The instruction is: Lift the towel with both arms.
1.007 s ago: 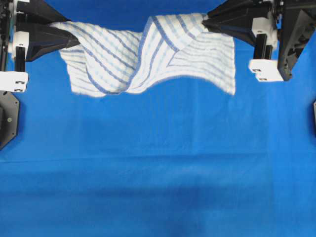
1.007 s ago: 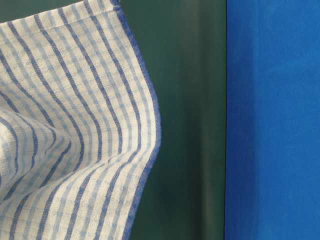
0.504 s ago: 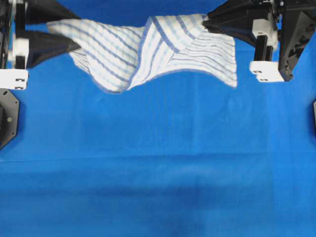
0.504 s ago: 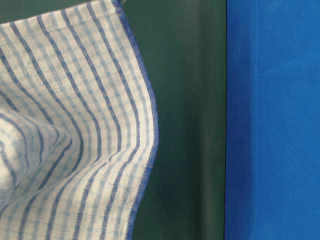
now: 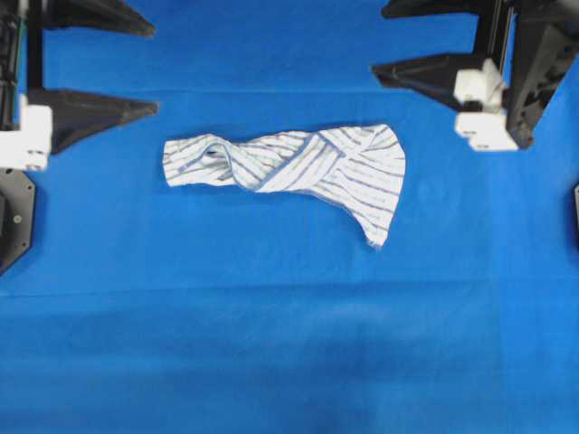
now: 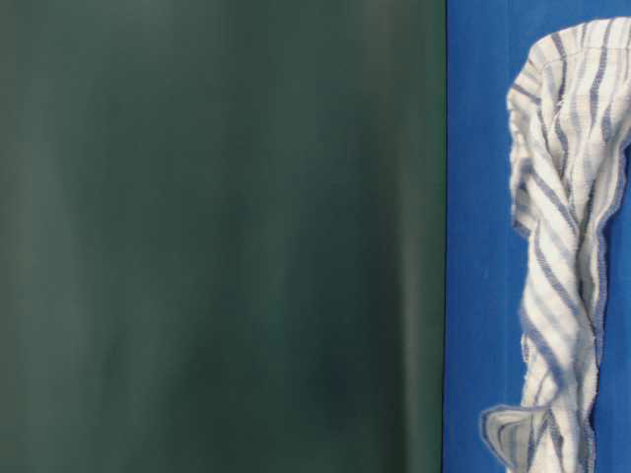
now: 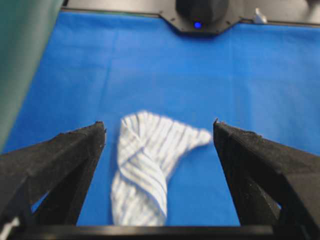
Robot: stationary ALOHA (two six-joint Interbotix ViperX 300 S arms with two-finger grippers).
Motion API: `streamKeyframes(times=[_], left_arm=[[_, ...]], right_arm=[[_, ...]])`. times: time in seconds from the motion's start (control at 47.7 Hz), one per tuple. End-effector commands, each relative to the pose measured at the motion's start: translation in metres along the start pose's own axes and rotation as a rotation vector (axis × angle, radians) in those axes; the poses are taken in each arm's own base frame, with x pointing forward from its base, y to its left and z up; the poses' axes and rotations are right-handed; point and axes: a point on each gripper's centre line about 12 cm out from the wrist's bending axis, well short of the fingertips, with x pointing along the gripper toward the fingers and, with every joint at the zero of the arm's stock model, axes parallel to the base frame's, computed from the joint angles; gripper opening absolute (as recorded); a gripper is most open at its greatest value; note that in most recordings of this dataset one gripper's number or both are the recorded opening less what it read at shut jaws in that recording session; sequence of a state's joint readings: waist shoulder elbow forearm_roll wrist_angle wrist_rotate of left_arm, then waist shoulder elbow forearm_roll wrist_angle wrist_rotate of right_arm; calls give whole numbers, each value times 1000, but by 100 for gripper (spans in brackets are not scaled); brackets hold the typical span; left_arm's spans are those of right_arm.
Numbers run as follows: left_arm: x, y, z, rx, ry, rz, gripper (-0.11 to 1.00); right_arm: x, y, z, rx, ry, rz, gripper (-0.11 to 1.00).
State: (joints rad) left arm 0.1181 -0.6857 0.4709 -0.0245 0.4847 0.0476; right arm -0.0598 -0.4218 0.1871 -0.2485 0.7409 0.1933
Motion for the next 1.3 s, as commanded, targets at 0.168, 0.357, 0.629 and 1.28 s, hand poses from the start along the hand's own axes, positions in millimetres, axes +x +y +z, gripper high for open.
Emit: streamKeyframes(times=[0.168,0.357,0.629,1.28], left_arm=[[27,-11,-55,5,91,-36,92],[48,-12,-110,-1,159,-33,92],[68,-13,-178,-1,221,-30,92],[124,-13,-286,-4,368,-14,92]], right_arm=[[25,7,-52,31,106,10,64],[56,15,-107,93,163,32,64],[96,29,-170,169,247,61,64],[178,49,-261,207,436,78,64]])
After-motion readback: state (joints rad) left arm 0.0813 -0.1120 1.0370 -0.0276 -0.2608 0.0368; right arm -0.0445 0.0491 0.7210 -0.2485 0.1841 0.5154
